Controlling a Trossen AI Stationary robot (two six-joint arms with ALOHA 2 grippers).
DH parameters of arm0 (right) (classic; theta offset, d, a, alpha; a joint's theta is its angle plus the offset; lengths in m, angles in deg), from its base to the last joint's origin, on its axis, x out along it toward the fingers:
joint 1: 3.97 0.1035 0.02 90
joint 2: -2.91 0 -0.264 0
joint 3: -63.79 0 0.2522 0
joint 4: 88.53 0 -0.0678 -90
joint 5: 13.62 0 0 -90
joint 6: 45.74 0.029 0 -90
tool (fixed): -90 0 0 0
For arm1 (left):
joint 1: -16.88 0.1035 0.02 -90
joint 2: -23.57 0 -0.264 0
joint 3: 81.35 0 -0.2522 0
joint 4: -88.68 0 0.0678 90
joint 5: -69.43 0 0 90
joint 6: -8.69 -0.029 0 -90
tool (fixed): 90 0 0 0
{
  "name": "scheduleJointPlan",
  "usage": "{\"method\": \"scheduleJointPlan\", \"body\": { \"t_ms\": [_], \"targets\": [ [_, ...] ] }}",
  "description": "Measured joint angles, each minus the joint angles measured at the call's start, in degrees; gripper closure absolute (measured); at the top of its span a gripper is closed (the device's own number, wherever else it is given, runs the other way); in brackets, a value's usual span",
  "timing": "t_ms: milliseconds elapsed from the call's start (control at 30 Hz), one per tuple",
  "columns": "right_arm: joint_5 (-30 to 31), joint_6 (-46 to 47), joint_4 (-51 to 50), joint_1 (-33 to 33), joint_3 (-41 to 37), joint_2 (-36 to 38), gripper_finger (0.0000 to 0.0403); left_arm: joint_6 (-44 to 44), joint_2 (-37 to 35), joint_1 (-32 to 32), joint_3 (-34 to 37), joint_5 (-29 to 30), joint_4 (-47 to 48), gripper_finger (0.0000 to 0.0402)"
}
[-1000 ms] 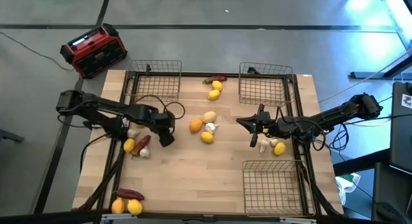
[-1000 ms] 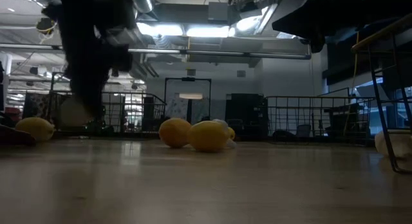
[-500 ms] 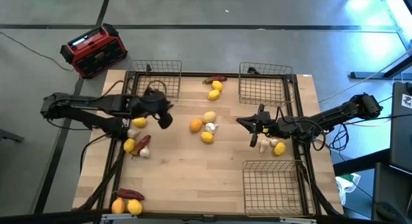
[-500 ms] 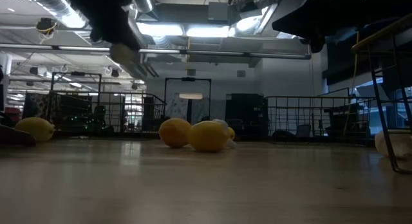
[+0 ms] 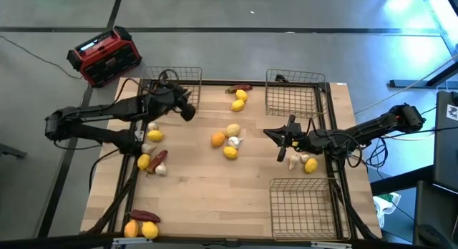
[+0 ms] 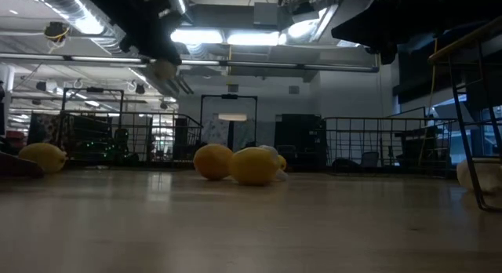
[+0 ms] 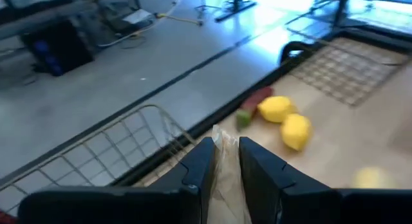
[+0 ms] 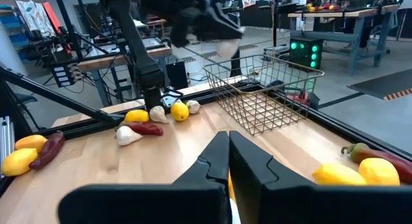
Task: Sort produce into baskets
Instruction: Put the white garlic into the top left wire basket
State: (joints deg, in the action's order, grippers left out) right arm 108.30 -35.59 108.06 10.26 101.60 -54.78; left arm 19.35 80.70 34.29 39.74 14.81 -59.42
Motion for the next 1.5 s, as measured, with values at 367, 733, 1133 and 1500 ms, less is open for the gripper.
{"method": "scheduleJointPlan", "body": {
  "t_ms": [367,733,1133,1500],
  "targets": [
    [0.02,0.0,-0.02,0.0,0.0,0.0,0.0388,0.98,7.79,12.6,3.62,-1.36,-12.23,0.0334],
    [0.0,0.0,-0.2,-0.01,0.0,0.0,0.0388,1.4,18.18,19.21,3.62,-2.58,-14.25,0.0334],
    [0.0,0.02,-0.26,-0.01,0.0,0.0,0.0388,4.91,20.22,28.04,3.62,-15.66,-11.97,0.0334],
    [0.0,0.02,-0.24,0.0,0.0,0.0,0.0388,5.86,26.96,31.45,3.64,-17.32,-11.26,0.0334]
  ]
}}
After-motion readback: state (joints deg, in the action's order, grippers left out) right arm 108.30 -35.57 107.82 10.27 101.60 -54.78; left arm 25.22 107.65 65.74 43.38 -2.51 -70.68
